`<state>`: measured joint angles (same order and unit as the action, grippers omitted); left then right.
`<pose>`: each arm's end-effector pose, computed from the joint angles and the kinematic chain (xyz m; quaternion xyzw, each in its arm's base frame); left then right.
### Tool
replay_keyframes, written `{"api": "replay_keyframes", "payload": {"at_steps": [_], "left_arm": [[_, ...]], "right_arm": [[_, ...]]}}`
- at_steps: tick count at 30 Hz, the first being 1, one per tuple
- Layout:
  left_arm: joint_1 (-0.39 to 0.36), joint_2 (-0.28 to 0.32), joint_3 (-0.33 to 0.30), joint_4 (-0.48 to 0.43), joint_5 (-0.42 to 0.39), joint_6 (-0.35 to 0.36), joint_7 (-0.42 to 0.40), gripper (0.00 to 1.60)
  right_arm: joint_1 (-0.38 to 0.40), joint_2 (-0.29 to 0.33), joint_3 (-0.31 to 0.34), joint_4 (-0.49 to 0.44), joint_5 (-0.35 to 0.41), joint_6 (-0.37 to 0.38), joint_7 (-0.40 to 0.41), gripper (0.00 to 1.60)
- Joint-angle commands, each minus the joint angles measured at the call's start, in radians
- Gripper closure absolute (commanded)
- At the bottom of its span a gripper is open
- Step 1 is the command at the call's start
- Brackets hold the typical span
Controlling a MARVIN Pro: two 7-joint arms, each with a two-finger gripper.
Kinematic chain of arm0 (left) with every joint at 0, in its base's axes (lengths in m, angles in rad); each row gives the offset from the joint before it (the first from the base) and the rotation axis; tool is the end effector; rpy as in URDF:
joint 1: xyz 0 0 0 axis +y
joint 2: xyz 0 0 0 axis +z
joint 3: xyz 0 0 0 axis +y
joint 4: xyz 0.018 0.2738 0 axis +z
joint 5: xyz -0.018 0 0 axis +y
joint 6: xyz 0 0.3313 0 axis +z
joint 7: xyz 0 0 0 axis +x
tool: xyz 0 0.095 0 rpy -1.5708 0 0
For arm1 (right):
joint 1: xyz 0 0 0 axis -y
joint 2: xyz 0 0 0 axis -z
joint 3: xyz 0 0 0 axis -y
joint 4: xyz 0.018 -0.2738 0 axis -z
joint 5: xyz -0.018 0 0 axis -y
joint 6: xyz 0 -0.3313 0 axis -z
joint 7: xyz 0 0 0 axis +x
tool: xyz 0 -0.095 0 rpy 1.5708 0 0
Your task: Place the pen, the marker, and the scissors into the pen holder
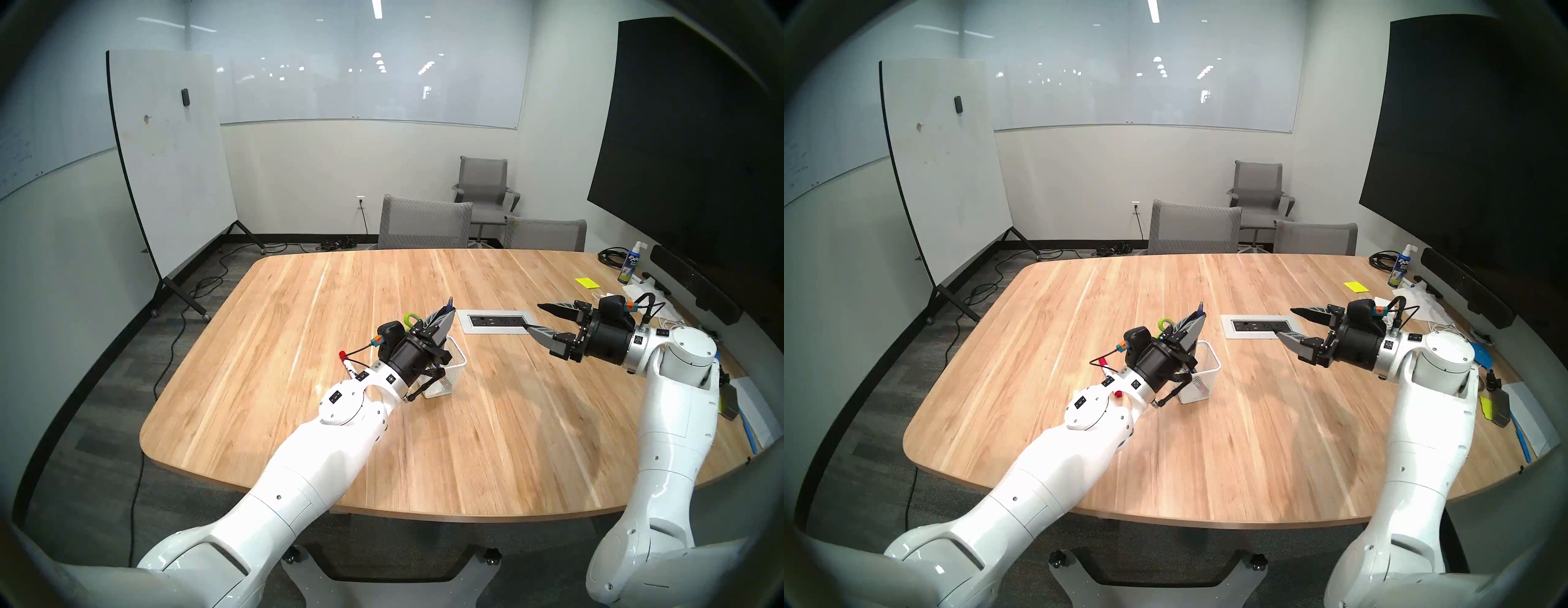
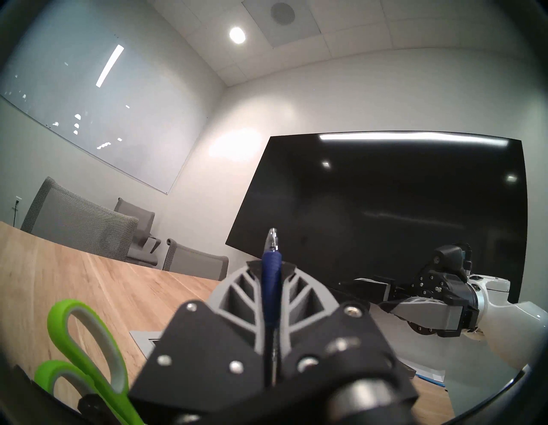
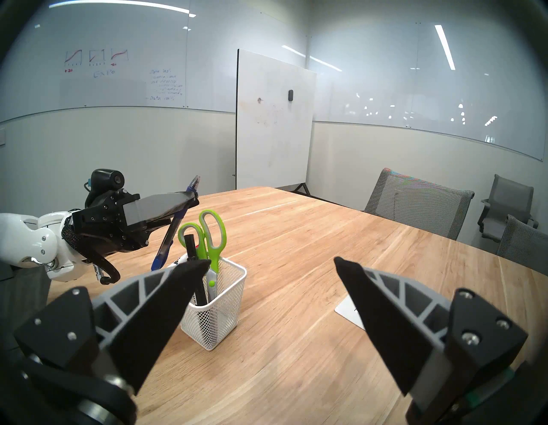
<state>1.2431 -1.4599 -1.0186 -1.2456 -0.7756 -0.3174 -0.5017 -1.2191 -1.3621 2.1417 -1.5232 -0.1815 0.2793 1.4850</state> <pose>0.4571 -0.1884 -0.2643 0.5383 -0.1128 0.6954 0.4626 0.4296 -0.1791 -0.1582 -0.6775 -0.3325 -0.6138 0.2315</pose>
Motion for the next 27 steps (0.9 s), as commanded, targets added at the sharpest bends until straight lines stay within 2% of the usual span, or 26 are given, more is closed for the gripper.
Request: {"api": "replay_keyframes", "payload": {"at_steps": [1, 27], "left_arm": [[-0.011, -0.022, -0.004, -0.001, -0.001, -0.047, -0.016, 1.60], [-0.038, -0.035, -0.025, 0.097, -0.006, -0.120, -0.056, 1.60]], "right_arm": [[0.014, 0.003, -0.003, -0.017, 0.008, 0.000, -0.001, 0.00], [0.014, 0.002, -0.002, -0.017, 0.007, 0.000, -0.001, 0.00]]}}
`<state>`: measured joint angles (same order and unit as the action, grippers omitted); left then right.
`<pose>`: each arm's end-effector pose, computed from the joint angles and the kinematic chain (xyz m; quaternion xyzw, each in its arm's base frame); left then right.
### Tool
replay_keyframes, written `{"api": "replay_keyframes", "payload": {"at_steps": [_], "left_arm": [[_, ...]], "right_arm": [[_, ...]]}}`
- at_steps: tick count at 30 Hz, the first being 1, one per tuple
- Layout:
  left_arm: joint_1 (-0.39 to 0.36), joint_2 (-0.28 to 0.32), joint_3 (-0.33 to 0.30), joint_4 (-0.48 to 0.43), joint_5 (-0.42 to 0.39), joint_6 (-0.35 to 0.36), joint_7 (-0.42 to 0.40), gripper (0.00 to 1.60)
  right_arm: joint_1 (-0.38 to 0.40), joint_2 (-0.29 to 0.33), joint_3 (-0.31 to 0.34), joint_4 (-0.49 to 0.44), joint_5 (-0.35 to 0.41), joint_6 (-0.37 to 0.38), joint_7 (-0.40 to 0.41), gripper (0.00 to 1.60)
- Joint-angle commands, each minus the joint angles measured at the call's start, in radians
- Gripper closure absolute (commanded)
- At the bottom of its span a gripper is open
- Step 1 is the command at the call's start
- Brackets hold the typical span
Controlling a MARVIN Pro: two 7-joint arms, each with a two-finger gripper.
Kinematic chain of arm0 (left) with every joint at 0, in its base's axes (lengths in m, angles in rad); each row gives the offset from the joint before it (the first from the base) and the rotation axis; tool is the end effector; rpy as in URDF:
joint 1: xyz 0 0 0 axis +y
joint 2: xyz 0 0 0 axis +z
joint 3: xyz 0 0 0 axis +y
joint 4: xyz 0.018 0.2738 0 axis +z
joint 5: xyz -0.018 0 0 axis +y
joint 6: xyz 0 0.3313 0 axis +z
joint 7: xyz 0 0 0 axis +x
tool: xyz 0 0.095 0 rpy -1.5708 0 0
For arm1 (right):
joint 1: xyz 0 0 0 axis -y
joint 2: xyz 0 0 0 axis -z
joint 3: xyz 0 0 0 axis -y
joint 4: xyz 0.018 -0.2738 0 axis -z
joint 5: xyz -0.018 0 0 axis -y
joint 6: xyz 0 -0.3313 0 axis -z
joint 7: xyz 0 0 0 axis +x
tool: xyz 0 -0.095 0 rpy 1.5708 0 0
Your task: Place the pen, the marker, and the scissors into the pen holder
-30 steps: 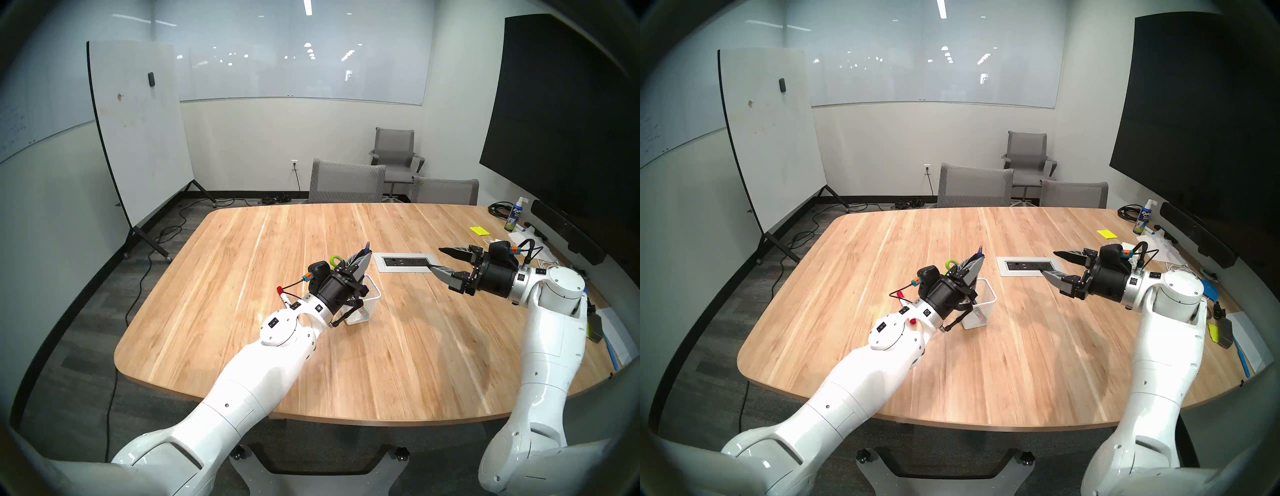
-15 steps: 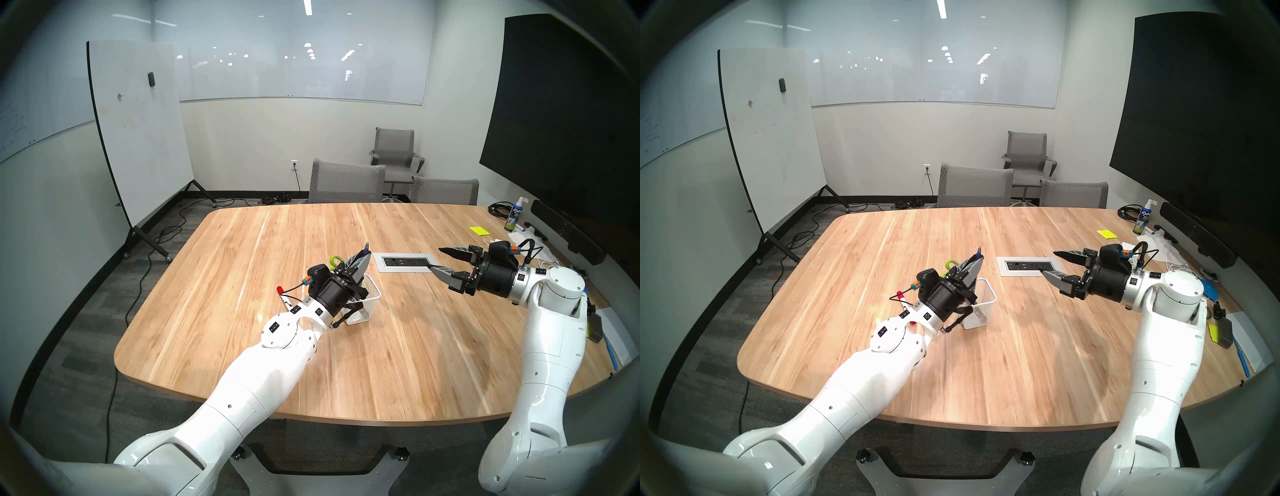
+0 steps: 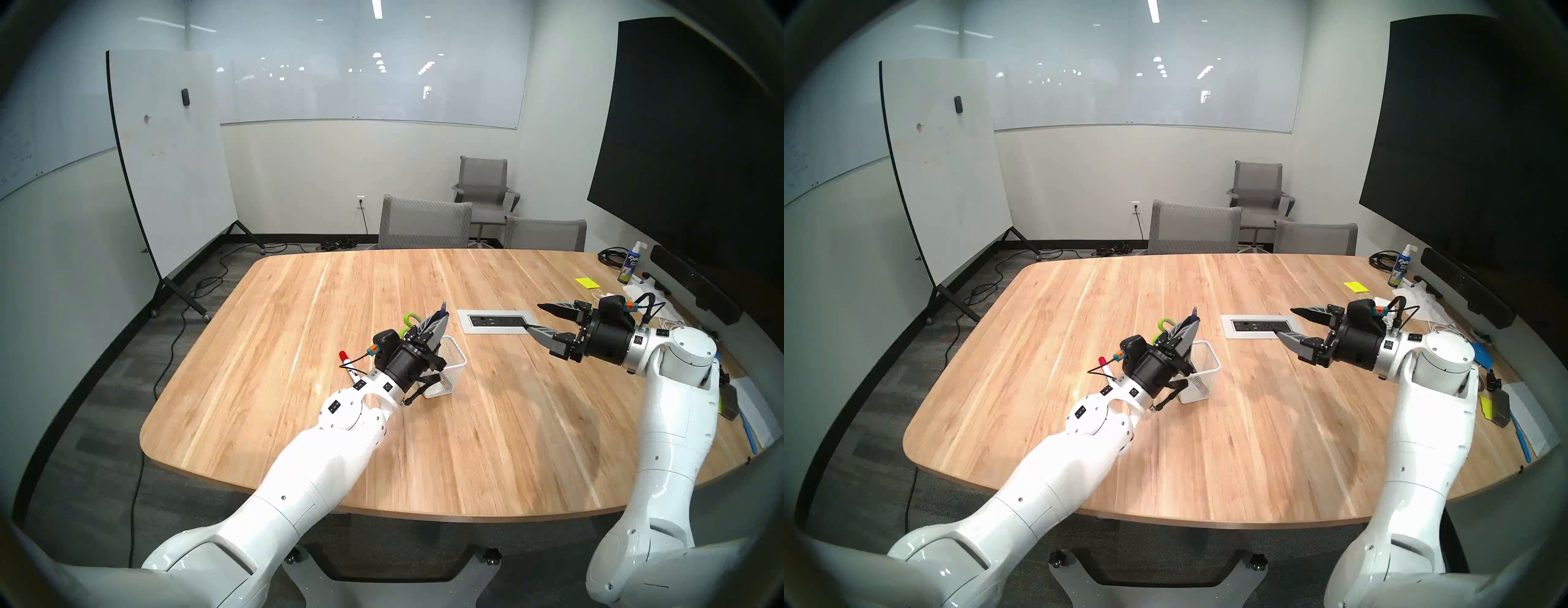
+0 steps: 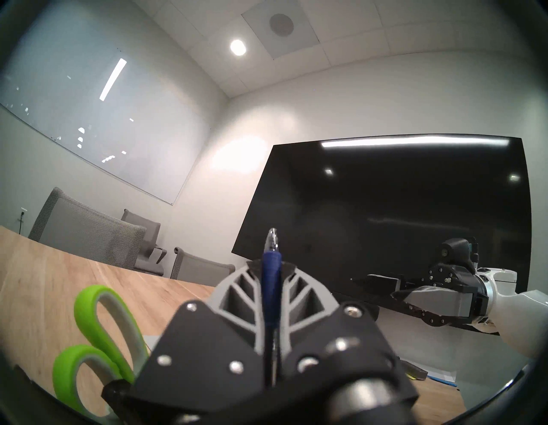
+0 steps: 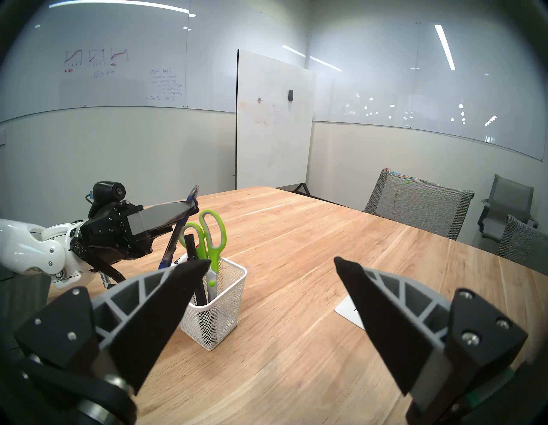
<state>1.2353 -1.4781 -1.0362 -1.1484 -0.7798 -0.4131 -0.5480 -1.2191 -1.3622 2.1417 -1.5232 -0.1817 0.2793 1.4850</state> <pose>0.4615 -0.1783 -0.2859 0.5285 -0.1028 0.7130 0.4492 0.4296 -0.1791 -0.1582 -0.6776 -0.3325 -0.6138 0.2315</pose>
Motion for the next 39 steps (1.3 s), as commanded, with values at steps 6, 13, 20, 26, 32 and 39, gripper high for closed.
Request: {"api": "replay_keyframes", "payload": {"at_steps": [6, 13, 20, 26, 32, 39], "left_arm": [[-0.034, -0.016, -0.013, -0.002, -0.004, -0.028, -0.011, 1.60], [-0.046, -0.014, -0.018, -0.013, -0.005, -0.023, -0.011, 1.60], [-0.047, -0.031, -0.011, 0.016, -0.004, -0.037, -0.018, 1.60], [-0.050, -0.037, -0.008, 0.028, -0.004, -0.048, -0.023, 1.60], [-0.045, -0.036, -0.006, 0.039, -0.004, -0.062, -0.028, 1.60], [-0.043, -0.041, -0.003, 0.072, -0.010, -0.081, -0.048, 1.60]], "right_arm": [[0.014, 0.002, -0.002, -0.017, 0.008, 0.000, -0.001, 0.00], [0.014, 0.002, -0.002, -0.017, 0.008, 0.000, -0.001, 0.00], [0.014, 0.002, -0.002, -0.017, 0.008, 0.000, -0.001, 0.00], [0.014, 0.002, -0.002, -0.017, 0.008, 0.000, -0.001, 0.00], [0.014, 0.002, -0.002, -0.018, 0.008, 0.000, -0.001, 0.00], [0.014, 0.002, -0.002, -0.018, 0.008, 0.000, -0.001, 0.00]]}}
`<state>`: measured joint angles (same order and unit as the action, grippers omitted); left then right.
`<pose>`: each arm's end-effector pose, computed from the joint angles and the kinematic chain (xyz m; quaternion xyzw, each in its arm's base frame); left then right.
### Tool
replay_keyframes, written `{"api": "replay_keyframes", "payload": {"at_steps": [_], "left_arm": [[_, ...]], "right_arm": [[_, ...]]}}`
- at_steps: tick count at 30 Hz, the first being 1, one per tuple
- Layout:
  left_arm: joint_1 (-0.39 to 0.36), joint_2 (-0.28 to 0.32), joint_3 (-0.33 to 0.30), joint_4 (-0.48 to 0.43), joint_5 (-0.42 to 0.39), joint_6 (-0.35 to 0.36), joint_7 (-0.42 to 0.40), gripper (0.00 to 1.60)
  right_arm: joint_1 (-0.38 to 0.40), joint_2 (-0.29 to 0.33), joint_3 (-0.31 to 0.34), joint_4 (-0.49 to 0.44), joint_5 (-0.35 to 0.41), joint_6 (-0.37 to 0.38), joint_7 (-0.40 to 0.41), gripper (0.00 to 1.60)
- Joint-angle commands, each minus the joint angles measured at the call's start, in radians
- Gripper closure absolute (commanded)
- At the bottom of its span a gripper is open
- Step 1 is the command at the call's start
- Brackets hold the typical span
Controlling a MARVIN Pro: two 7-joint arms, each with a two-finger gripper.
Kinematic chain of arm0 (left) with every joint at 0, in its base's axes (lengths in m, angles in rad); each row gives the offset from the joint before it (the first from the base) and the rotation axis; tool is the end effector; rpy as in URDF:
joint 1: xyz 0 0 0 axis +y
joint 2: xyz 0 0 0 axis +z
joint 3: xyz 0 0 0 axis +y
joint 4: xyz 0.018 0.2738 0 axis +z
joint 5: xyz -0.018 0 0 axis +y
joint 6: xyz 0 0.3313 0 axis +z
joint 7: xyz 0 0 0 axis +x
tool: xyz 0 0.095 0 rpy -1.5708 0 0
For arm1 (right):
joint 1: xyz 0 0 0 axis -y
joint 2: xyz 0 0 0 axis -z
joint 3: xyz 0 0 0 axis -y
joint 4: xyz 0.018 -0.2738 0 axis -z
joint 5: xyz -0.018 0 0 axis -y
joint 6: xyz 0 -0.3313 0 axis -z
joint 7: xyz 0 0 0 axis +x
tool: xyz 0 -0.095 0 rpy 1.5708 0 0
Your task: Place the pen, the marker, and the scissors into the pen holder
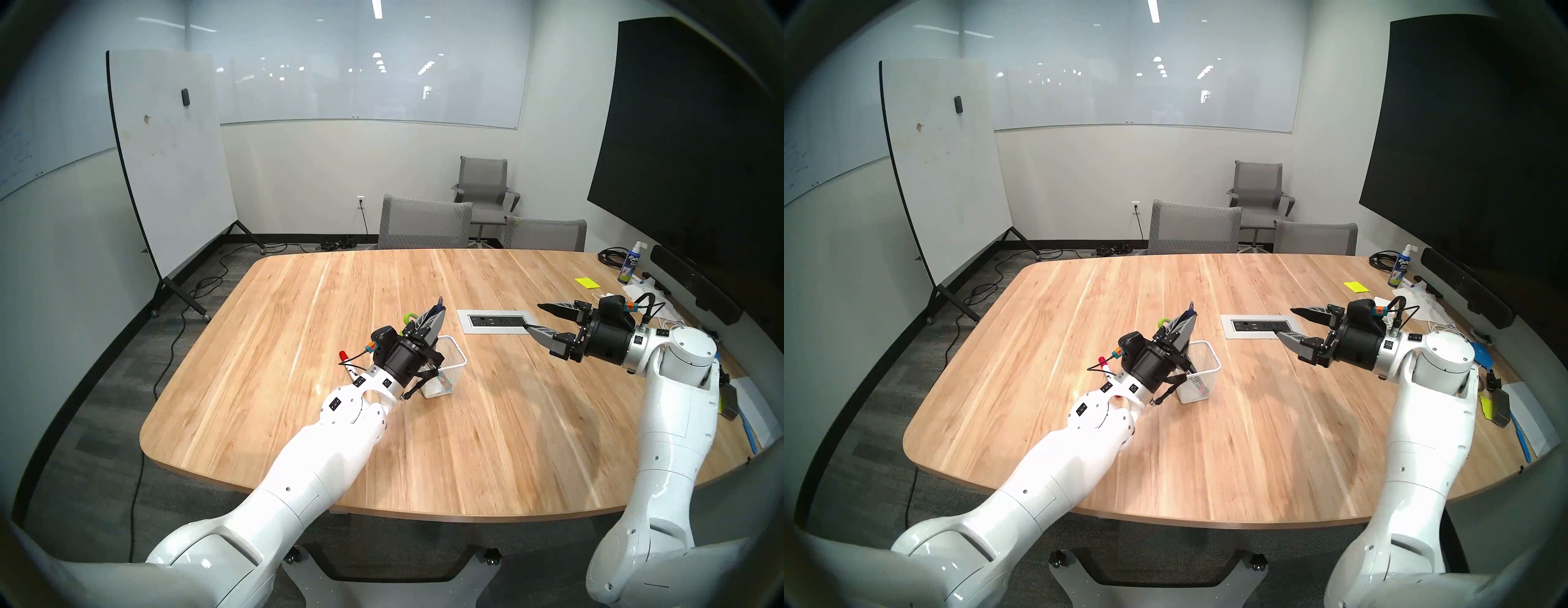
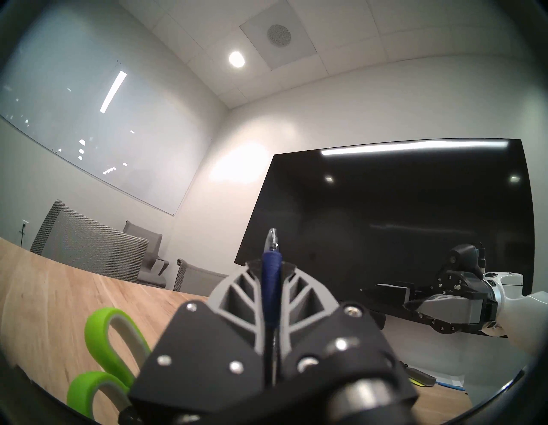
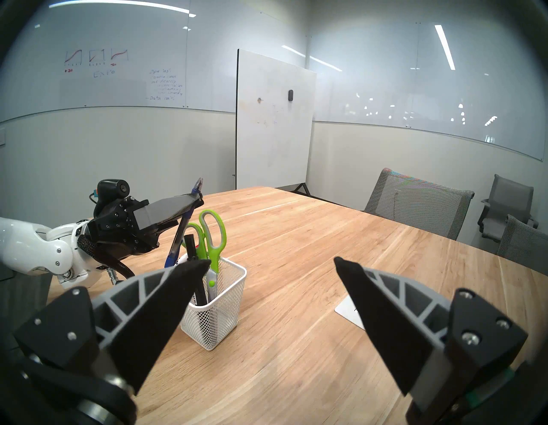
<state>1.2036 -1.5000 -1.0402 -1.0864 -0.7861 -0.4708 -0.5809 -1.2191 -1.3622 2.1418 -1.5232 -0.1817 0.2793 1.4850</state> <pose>0.4686 -0.1790 -0.2864 0.5113 -0.1034 0.7274 0.4458 0.4296 -0.1792 -0.1582 -0.6776 -0.3325 -0.6138 0.2315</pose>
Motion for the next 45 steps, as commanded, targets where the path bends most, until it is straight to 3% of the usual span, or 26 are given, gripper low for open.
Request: {"api": "replay_keyframes", "payload": {"at_steps": [1, 19, 34, 35, 36, 37, 45], "left_arm": [[-0.012, -0.021, 0.001, 0.017, -0.006, -0.026, -0.018, 1.60], [-0.004, -0.024, 0.003, 0.078, -0.029, -0.056, -0.056, 1.60], [0.032, -0.002, 0.028, 0.059, -0.016, -0.040, -0.053, 1.60], [0.034, 0.002, 0.032, 0.054, -0.012, -0.035, -0.046, 1.36], [0.036, 0.003, 0.033, 0.051, -0.011, -0.034, -0.044, 0.81], [0.037, 0.004, 0.034, 0.049, -0.010, -0.033, -0.042, 0.00], [0.030, 0.029, 0.025, 0.000, 0.005, -0.013, -0.016, 0.00]], "right_arm": [[0.014, 0.003, -0.003, -0.018, 0.008, 0.000, -0.001, 0.00], [0.014, 0.003, -0.003, -0.018, 0.008, 0.000, -0.001, 0.00], [0.014, 0.003, -0.003, -0.018, 0.008, 0.000, -0.001, 0.00], [0.014, 0.003, -0.003, -0.018, 0.008, 0.000, -0.001, 0.00], [0.014, 0.003, -0.003, -0.018, 0.008, 0.000, -0.001, 0.00], [0.014, 0.003, -0.003, -0.018, 0.008, 0.000, -0.001, 0.00], [0.014, 0.002, -0.002, -0.017, 0.007, 0.000, -0.001, 0.00]]}}
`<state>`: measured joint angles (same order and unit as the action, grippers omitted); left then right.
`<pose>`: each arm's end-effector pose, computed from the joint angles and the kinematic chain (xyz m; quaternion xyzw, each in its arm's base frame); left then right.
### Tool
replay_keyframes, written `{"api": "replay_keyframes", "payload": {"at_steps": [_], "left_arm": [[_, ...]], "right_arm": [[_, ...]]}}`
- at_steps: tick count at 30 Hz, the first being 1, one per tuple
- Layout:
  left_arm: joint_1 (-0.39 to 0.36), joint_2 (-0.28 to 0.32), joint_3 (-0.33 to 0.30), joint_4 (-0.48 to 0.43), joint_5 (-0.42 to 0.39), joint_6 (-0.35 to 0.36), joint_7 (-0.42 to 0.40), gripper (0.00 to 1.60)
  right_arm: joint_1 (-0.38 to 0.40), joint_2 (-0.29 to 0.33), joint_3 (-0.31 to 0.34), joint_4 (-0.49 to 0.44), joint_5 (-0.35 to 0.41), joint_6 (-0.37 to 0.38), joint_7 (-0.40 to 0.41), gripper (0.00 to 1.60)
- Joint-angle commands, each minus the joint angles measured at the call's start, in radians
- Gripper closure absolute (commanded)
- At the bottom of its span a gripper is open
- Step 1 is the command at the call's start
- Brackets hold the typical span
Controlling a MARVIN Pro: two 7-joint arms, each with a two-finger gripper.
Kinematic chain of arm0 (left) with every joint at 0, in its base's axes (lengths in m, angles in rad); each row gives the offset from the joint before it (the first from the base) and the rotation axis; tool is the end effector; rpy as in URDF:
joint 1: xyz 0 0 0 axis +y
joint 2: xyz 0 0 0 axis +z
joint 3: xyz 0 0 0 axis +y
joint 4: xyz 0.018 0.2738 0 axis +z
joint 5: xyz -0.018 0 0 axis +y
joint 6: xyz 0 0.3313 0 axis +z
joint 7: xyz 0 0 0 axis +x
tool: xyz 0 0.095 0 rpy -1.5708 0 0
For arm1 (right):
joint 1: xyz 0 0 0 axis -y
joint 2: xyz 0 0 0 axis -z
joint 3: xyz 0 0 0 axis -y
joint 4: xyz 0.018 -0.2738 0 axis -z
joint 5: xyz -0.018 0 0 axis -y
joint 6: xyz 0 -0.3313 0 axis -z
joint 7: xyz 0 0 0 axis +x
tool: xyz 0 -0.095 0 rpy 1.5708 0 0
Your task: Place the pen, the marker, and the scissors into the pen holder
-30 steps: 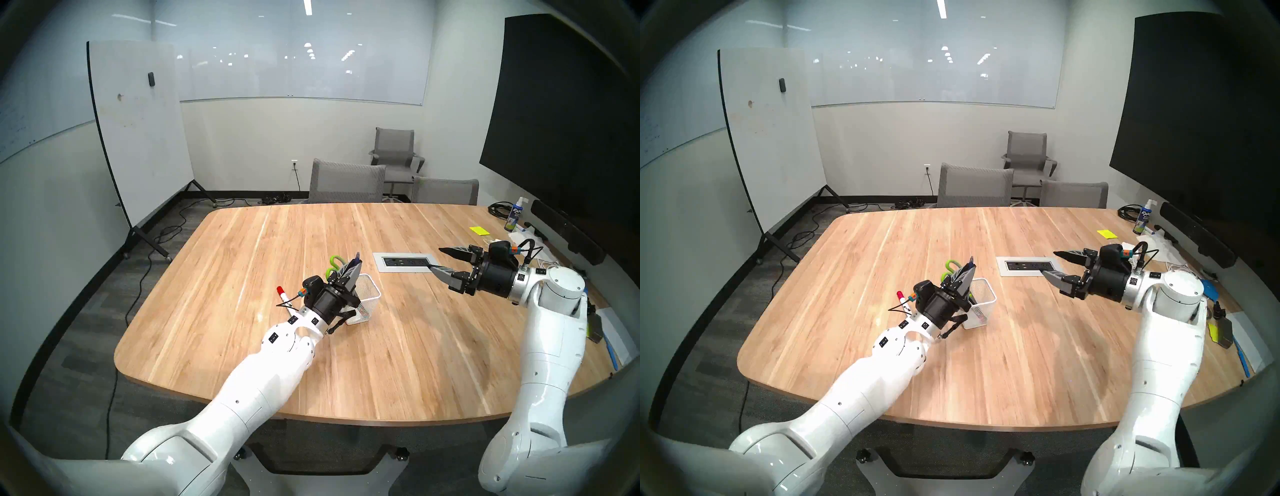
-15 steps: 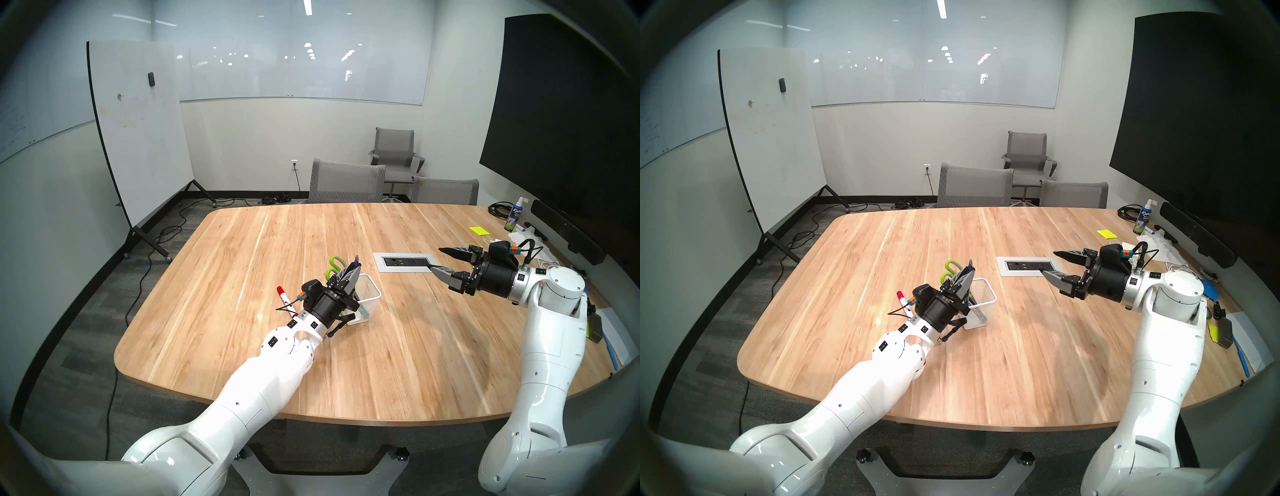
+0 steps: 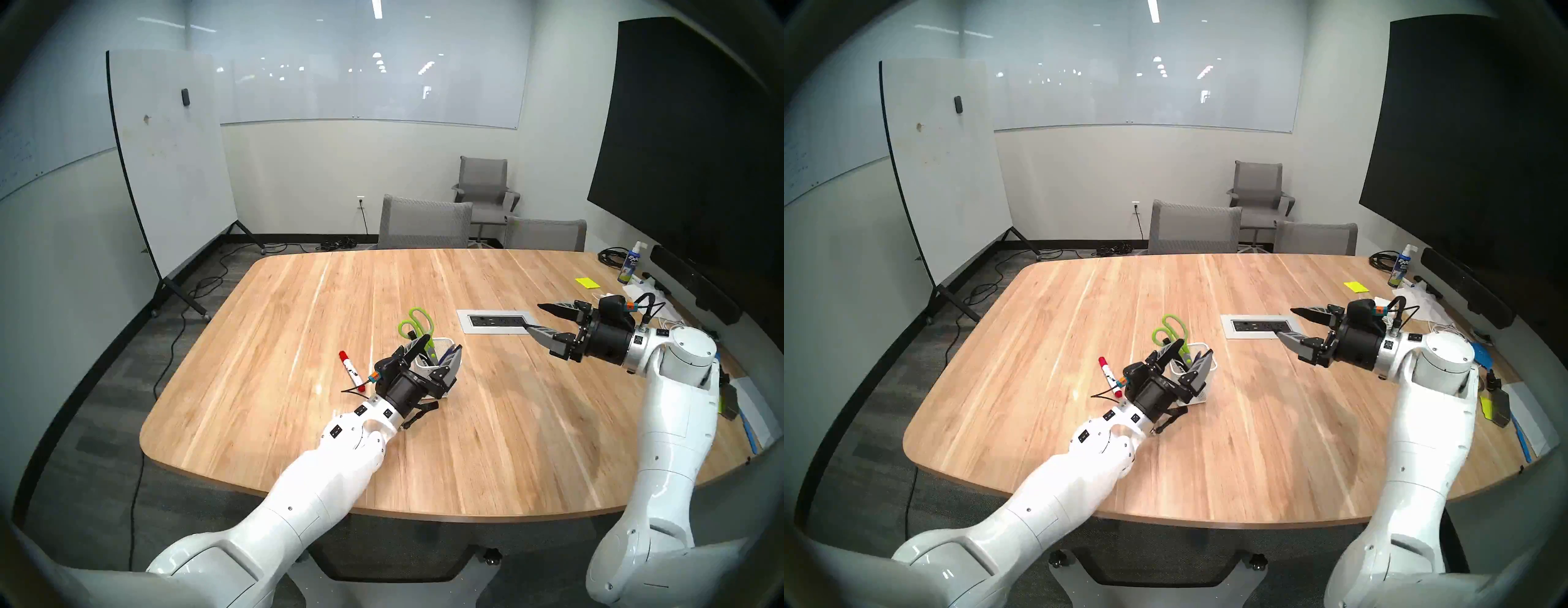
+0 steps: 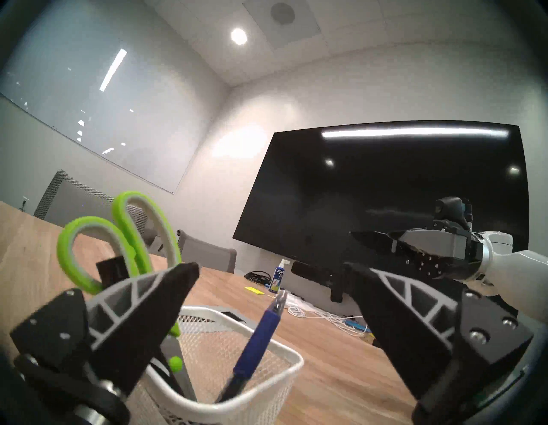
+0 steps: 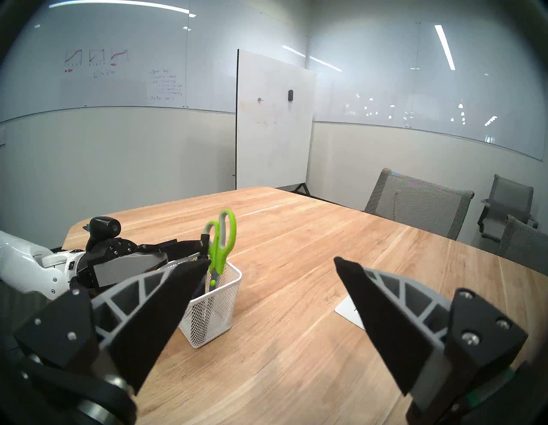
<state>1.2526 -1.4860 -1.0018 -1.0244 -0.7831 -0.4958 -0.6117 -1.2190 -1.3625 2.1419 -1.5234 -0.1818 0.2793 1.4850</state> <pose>0.4441 -0.1792 -0.3364 0.5452 -0.1157 0.7000 0.4466 0.4296 -0.1791 -0.1582 -0.6775 -0.3325 -0.6139 0.2315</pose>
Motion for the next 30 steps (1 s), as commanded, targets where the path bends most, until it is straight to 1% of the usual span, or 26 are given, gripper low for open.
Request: {"api": "replay_keyframes", "payload": {"at_steps": [1, 10, 11, 13, 14, 19, 20, 21, 25, 30], "left_arm": [[-0.021, 0.019, -0.015, -0.070, 0.006, 0.012, 0.019, 0.00], [0.003, 0.079, -0.035, -0.183, 0.039, 0.067, 0.084, 0.00], [0.016, 0.093, -0.038, -0.218, 0.045, 0.082, 0.099, 0.00], [0.012, 0.097, -0.044, -0.216, 0.052, 0.082, 0.108, 0.00], [0.023, 0.109, -0.048, -0.243, 0.054, 0.095, 0.119, 0.00], [0.050, 0.150, -0.081, -0.299, 0.061, 0.104, 0.155, 0.00], [0.066, 0.165, -0.088, -0.335, 0.061, 0.119, 0.169, 0.00], [0.056, 0.165, -0.095, -0.316, 0.064, 0.103, 0.161, 0.00], [0.081, 0.207, -0.123, -0.382, 0.076, 0.129, 0.194, 0.00], [0.104, 0.250, -0.149, -0.435, 0.089, 0.141, 0.204, 0.00]], "right_arm": [[0.014, 0.003, -0.003, -0.017, 0.007, 0.000, -0.001, 0.00], [0.014, 0.003, -0.003, -0.017, 0.007, 0.000, -0.001, 0.00], [0.014, 0.003, -0.003, -0.017, 0.007, 0.000, -0.001, 0.00], [0.014, 0.003, -0.003, -0.017, 0.007, -0.001, -0.001, 0.00], [0.014, 0.003, -0.003, -0.017, 0.007, -0.001, -0.001, 0.00], [0.014, 0.002, -0.003, -0.016, 0.007, -0.001, -0.001, 0.00], [0.014, 0.002, -0.002, -0.016, 0.007, -0.001, -0.001, 0.00], [0.014, 0.002, -0.002, -0.016, 0.007, -0.001, -0.001, 0.00], [0.014, 0.002, -0.002, -0.016, 0.006, -0.001, -0.001, 0.00], [0.014, 0.002, -0.002, -0.015, 0.006, -0.001, -0.001, 0.00]]}}
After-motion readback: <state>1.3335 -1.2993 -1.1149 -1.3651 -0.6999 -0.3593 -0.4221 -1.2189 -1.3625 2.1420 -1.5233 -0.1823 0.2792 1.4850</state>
